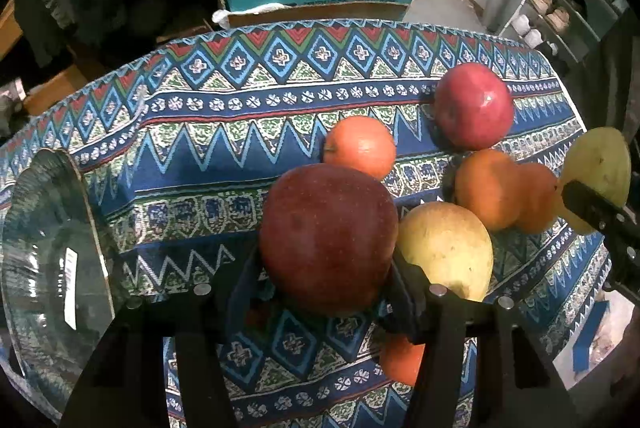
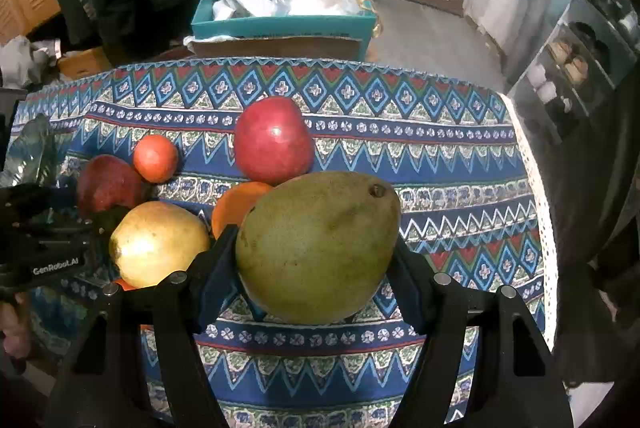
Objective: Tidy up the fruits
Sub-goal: 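Close the left tool on the red apple while the right tool grasps the green pear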
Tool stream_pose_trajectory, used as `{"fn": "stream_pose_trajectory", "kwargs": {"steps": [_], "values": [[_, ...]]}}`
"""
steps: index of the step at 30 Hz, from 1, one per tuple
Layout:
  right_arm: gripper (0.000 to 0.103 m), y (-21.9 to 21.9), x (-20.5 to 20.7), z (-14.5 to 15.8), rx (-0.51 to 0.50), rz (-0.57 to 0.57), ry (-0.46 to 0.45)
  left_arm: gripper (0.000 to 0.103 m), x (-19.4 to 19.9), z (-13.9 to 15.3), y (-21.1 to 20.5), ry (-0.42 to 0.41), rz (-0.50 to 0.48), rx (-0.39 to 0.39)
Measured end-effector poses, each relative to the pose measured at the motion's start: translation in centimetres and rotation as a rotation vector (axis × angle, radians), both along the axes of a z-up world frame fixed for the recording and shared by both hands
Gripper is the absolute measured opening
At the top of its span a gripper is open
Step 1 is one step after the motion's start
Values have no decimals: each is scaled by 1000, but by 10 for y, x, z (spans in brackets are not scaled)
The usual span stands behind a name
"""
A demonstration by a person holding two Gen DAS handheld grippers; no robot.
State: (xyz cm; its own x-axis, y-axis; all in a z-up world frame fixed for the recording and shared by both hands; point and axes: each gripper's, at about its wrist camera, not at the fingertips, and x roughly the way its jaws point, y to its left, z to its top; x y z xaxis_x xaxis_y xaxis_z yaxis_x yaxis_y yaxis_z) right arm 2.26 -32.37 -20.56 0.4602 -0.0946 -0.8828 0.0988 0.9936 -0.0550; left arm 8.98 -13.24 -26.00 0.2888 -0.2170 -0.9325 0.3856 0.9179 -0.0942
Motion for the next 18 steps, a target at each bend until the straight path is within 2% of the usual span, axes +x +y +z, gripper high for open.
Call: {"fn": "stream_pose_trajectory", "kwargs": {"steps": [8,11,18], "values": [[70,0,-2,9,-20,-3,-31,61,-11,31,-2,-106,-14,45],[70,2,-3,14,-27,-3,-43,61,-13,41,3,-110,-6,28],[70,3,-7,26,-32,-1,-73,61,-20,62,12,-156,10,45]]}}
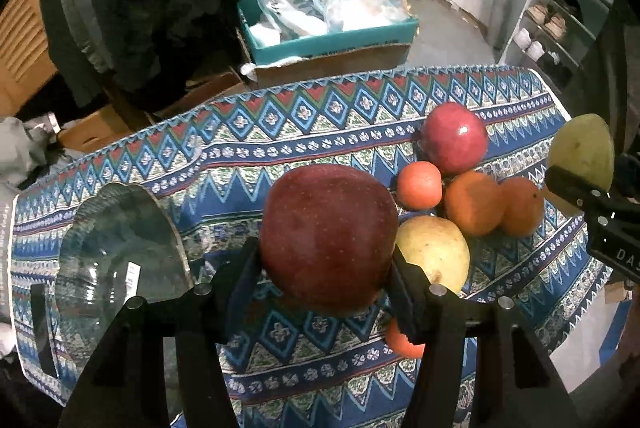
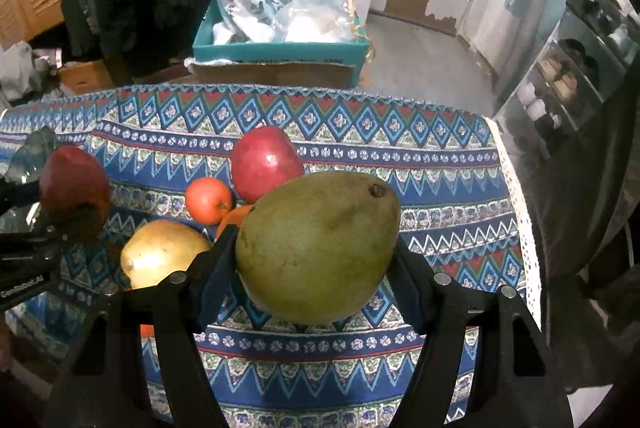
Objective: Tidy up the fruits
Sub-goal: 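Close the left tool on the red apple while the right tool grasps the green pear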
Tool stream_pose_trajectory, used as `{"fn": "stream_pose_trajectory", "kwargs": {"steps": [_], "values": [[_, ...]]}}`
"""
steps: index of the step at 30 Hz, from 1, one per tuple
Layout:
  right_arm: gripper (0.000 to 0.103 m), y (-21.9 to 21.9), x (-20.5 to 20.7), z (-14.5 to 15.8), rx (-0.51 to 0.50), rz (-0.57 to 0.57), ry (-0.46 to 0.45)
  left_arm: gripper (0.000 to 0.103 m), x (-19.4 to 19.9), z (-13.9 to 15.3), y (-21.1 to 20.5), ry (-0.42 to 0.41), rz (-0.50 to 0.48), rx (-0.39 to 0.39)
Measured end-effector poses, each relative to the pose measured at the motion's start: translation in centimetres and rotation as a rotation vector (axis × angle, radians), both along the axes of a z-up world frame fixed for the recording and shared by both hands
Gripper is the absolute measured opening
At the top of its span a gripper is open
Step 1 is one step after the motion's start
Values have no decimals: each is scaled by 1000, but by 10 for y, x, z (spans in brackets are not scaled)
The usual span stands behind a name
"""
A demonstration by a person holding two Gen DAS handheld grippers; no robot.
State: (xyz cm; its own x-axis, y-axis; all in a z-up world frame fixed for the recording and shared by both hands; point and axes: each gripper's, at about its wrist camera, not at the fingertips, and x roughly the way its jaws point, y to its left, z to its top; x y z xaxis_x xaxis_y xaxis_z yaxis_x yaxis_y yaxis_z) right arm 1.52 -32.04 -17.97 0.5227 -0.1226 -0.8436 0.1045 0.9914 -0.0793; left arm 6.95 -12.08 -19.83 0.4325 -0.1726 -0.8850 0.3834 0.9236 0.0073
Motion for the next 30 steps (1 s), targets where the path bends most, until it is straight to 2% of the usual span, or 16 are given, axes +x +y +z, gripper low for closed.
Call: {"fn": "stream_pose_trajectory", "kwargs": {"steps": [13,21,30], "values": [[70,15,-9,42,-11,24,-105,61,-18,54,28,-111,49,-57],[70,28,-12,65,1,44,-159,61,-26,77,42,-165,73,-75],[70,50,-11,90,23,82,-213,61,-31,92,68,-185,108,-108]]}}
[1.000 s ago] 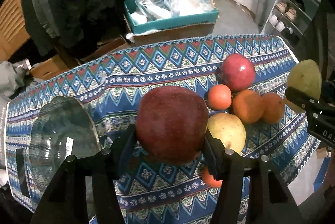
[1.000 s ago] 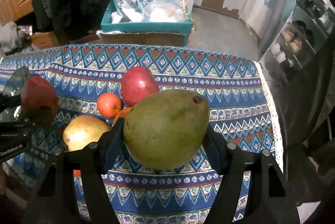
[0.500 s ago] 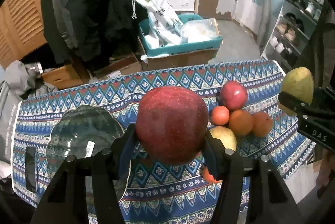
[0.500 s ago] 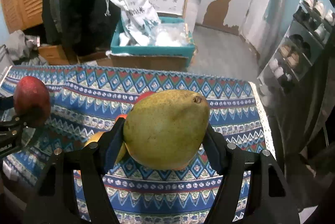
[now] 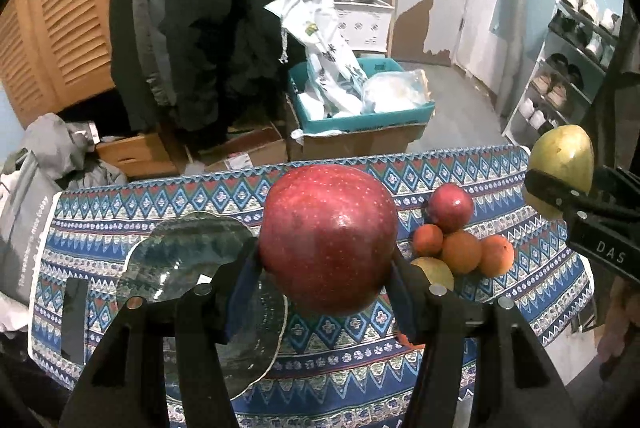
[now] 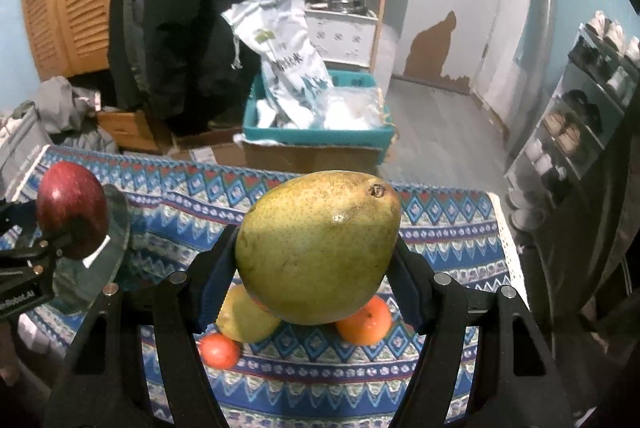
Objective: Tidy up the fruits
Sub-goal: 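Close the left tool on the red apple while the right tool grasps the green pear, then carry the red apple in the left tool while the right tool carries the pear over the glass plate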
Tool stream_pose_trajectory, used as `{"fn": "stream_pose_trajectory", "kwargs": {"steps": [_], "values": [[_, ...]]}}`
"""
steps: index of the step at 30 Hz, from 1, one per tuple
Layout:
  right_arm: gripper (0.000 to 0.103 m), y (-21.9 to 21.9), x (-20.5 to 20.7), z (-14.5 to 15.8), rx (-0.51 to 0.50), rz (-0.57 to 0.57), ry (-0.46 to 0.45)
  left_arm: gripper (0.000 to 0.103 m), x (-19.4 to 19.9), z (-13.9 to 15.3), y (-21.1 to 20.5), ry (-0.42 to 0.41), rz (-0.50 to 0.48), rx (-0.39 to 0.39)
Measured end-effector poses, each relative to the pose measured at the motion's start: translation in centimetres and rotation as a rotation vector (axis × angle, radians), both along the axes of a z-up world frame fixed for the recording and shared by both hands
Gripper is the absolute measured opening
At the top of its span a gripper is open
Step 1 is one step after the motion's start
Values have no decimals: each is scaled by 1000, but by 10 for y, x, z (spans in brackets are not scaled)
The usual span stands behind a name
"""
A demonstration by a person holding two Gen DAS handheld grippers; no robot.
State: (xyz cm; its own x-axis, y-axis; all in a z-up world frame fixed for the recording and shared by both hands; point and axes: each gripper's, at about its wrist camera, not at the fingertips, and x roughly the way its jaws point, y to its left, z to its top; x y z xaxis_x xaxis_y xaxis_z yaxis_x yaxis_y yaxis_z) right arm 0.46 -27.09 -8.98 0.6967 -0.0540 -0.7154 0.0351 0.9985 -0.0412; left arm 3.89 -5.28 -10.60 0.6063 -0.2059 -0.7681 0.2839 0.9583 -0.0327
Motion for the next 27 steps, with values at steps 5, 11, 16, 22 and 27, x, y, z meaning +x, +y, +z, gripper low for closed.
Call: {"fn": "stream_pose_trajectory", "kwargs": {"steps": [5,11,16,22,27], "values": [[70,19,4,10,9,36,-18,61,0,5,16,-5,33,-13],[70,44,13,15,15,85,-23,61,2,5,38,-2,76,-21],[71,70,22,16,14,132,-21,61,4,1,55,6,108,-26],[71,102,33,13,2,185,-8,61,6,-4,81,14,159,-30],[71,126,40,10,-4,223,3,61,8,-9,103,25,200,-37]]}}
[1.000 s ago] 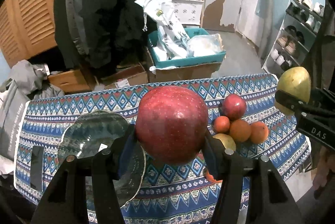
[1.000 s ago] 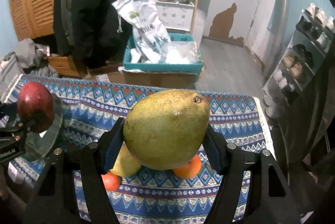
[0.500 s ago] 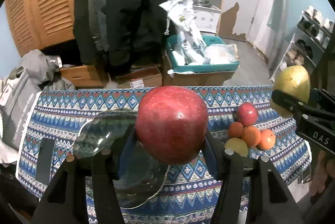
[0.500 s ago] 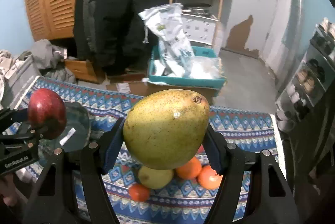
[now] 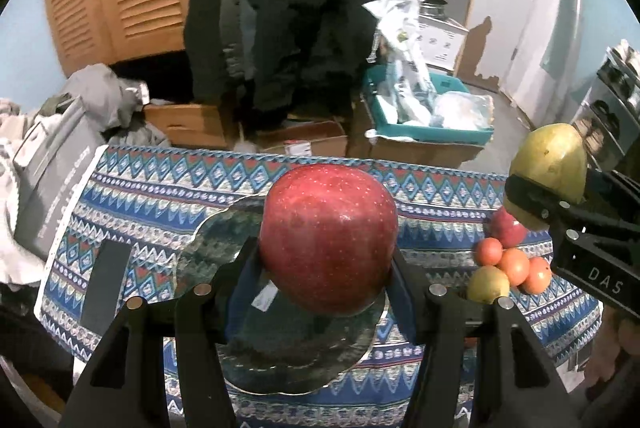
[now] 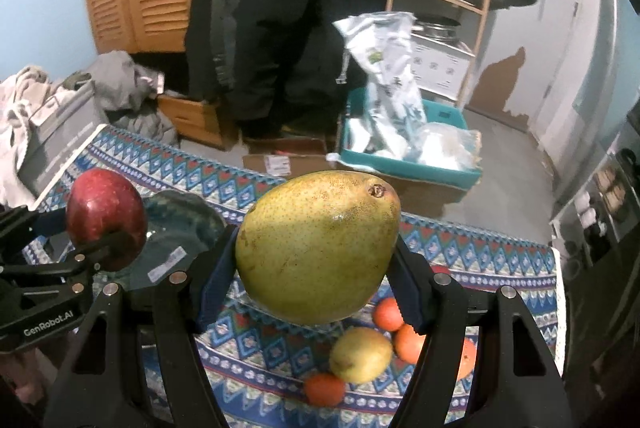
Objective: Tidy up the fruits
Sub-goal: 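Carry the red apple in the left tool while the right tool carries the pear over the glass plate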
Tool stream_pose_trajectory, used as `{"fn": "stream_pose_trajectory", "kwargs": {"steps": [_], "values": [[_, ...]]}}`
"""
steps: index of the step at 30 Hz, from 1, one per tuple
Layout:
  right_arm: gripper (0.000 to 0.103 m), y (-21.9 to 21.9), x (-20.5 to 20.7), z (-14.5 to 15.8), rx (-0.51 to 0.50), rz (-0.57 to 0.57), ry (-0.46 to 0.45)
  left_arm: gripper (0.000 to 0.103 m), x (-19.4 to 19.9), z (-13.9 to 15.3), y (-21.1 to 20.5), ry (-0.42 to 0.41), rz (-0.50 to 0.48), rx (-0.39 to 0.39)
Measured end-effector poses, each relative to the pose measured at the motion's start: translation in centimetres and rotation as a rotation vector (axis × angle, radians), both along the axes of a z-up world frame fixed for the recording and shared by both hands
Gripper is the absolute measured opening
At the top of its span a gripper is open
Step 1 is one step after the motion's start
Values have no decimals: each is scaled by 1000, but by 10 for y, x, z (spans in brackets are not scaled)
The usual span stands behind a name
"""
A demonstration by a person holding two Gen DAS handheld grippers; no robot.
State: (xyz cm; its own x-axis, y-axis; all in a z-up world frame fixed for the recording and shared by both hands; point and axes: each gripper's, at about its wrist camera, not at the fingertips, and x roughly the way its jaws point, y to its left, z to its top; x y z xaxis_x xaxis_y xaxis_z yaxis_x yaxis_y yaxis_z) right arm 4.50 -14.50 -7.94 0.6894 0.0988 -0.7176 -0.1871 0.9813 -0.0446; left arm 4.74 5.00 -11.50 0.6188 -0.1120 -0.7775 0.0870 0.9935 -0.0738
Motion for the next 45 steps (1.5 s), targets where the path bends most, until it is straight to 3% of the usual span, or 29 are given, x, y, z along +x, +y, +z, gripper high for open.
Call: {"fn": "stream_pose_trajectory", "kwargs": {"steps": [10,23,31,37,45], "values": [[71,51,20,-18,-1,90,45,61,4,-23,49,42,95,0],[71,106,55,-79,10,197,203,61,19,-95,91,210,183,3],[71,123,65,-111,0,248,291,61,22,-121,97,266,198,33],[71,128,66,-135,-23,264,357,61,23,-135,96,321,188,2],[71,131,64,-147,-43,282,389,61,25,-148,93,376,190,30]]}}
